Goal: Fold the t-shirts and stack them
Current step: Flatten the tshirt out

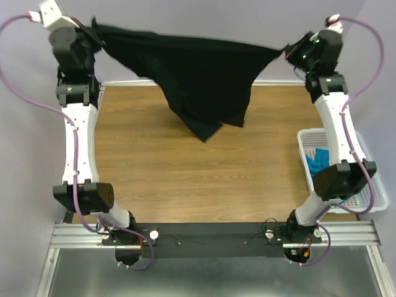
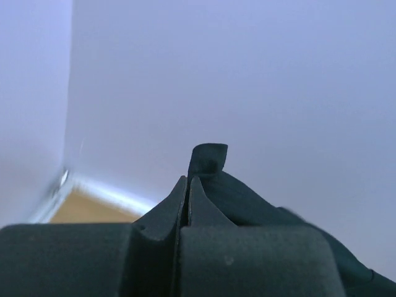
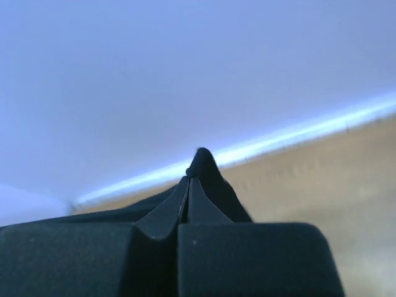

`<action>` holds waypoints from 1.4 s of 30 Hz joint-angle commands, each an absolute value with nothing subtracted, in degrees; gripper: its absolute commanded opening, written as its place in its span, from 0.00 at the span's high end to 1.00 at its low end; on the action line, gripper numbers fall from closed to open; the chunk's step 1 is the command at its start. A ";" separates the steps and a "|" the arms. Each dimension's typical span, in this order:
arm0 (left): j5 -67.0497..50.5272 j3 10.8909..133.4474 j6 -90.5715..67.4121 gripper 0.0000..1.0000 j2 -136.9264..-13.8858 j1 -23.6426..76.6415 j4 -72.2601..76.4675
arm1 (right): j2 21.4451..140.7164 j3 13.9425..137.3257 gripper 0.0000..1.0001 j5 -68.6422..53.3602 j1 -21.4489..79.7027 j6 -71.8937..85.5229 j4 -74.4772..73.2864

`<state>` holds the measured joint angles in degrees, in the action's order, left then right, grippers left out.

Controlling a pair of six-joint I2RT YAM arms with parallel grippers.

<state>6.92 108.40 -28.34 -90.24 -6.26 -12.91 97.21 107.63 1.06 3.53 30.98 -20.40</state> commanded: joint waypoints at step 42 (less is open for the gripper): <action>15.47 83.56 -1.85 1.00 -100.00 -0.70 4.31 | 95.40 80.16 0.99 5.19 2.02 5.71 -3.70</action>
